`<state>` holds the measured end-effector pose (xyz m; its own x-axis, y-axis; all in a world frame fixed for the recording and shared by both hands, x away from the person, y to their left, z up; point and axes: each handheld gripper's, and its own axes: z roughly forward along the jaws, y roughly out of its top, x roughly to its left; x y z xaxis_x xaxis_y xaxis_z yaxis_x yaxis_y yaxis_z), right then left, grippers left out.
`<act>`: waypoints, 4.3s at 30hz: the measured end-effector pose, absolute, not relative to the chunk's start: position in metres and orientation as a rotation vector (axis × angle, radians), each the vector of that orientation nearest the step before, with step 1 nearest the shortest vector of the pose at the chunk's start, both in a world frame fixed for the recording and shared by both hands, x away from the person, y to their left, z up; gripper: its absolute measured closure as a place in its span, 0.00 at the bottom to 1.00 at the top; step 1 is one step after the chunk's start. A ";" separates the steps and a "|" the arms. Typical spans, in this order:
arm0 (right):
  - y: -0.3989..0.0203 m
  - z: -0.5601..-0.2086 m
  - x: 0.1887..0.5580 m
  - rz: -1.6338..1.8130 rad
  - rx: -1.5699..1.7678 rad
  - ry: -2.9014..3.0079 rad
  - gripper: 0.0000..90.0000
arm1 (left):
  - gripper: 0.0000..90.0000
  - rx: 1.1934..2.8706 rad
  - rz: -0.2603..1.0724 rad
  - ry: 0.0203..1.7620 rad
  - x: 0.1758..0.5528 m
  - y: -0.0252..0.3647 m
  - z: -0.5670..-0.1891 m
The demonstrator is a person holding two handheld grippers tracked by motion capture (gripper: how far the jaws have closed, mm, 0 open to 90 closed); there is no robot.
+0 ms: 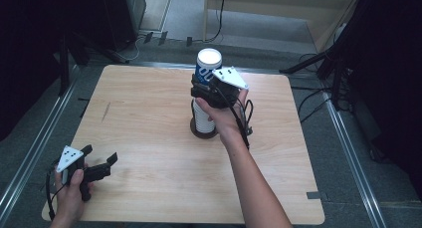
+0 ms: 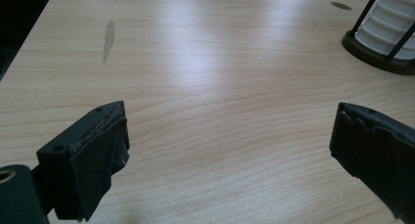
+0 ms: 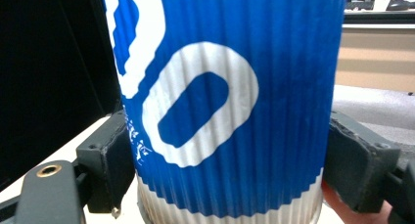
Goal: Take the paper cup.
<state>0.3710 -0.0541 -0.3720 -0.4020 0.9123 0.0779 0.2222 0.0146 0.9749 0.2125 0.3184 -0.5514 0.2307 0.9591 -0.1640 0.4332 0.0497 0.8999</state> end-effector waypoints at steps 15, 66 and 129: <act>-0.052 -0.361 0.372 1.432 1.166 1.669 0.20 | 0.02 1.541 0.684 1.360 0.213 0.319 -0.551; -0.071 -0.283 0.372 1.495 1.117 1.560 0.21 | 0.02 1.534 0.673 1.362 0.213 0.319 -0.551; -0.161 -0.380 0.318 1.349 1.181 1.550 0.21 | 0.02 1.579 0.720 1.325 0.215 0.311 -0.545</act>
<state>0.3177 -0.1614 -0.3804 -0.2910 0.9562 0.0310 0.1624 0.0175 0.9866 0.2152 0.3107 -0.5453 0.2485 0.9611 -0.1210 0.4217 0.0051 0.9067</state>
